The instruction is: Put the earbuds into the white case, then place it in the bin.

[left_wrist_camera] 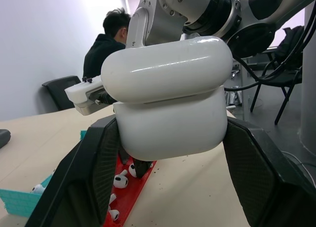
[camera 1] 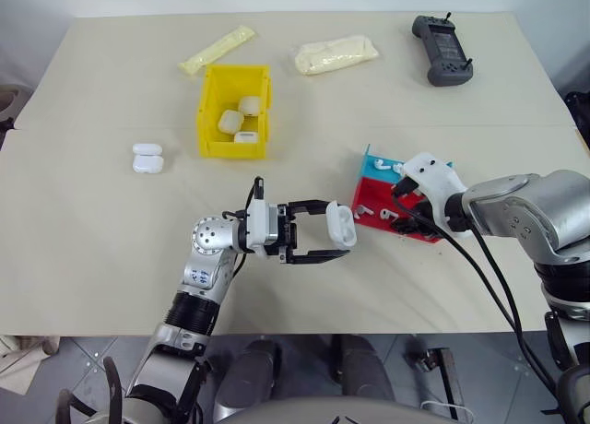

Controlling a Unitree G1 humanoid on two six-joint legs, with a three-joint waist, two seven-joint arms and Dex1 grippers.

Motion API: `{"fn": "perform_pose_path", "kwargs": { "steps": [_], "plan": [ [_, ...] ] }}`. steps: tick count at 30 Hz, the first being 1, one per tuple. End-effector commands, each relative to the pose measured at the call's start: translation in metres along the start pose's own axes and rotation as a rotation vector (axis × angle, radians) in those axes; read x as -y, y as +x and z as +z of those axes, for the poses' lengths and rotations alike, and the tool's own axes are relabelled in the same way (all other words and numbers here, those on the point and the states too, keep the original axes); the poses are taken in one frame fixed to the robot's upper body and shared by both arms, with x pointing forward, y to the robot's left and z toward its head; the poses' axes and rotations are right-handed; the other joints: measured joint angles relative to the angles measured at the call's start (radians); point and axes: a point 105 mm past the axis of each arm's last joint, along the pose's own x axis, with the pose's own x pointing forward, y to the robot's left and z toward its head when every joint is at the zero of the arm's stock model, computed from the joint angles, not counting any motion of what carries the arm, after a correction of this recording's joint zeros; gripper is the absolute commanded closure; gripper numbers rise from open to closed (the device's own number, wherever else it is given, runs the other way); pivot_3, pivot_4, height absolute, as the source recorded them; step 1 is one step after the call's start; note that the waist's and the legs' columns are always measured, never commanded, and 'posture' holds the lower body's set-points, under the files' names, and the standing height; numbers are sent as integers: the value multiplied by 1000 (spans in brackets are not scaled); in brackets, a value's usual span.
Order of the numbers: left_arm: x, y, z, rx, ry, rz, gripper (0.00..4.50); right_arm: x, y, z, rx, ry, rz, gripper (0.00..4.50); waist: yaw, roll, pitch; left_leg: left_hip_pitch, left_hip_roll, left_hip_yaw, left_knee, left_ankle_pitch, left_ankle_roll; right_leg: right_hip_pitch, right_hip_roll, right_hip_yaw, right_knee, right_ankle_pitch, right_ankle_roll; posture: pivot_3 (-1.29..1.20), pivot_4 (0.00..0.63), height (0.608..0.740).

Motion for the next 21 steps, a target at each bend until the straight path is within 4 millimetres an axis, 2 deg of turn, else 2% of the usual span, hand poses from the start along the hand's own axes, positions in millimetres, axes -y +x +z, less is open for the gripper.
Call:
{"fn": "perform_pose_path", "kwargs": {
  "steps": [1, 3, 5, 13, 17, 21],
  "plan": [
    [-1, 3, 9, 22, 38, 0, 1513, -2, 2, -4, -19, -14, -6, 2095, 0, 0, 0, 0, 0, 0, 0, 0, 0, 0, 0, 0, 0, 0, 0, 0, 150, 740],
    [-1, 3, 9, 22, 38, -1, 1513, -3, 3, -4, -18, -15, -4, 2095, 0, 0, 0, 0, 0, 0, 0, 0, 0, 0, 0, 0, 0, 0, 0, 0, 150, 740],
    [-2, 3, 9, 21, 40, -1, 1513, -4, 3, -4, -18, -17, -2, 2661, 0, 0, 0, 0, 0, 0, 0, 0, 0, 0, 0, 0, 0, 0, 0, 0, 150, 740],
    [-2, 2, 9, 16, 42, -2, 1513, -7, 4, -5, -22, -34, 4, 2661, 0, 0, 0, 0, 0, 0, 0, 0, 0, 0, 0, 0, 0, 0, 0, 0, 150, 740],
    [-1, 1, 9, 15, 42, -6, 1513, -9, 5, -5, -20, -37, 11, 3509, 0, 0, 0, 0, 0, 0, 0, 0, 0, 0, 0, 0, 0, 0, 0, 0, 150, 740],
    [-1, 1, 9, 13, 42, -8, 1513, -10, 5, -5, -17, -35, 10, 3509, 0, 0, 0, 0, 0, 0, 0, 0, 0, 0, 0, 0, -1, 0, 0, 0, 150, 740]
  ]
}}
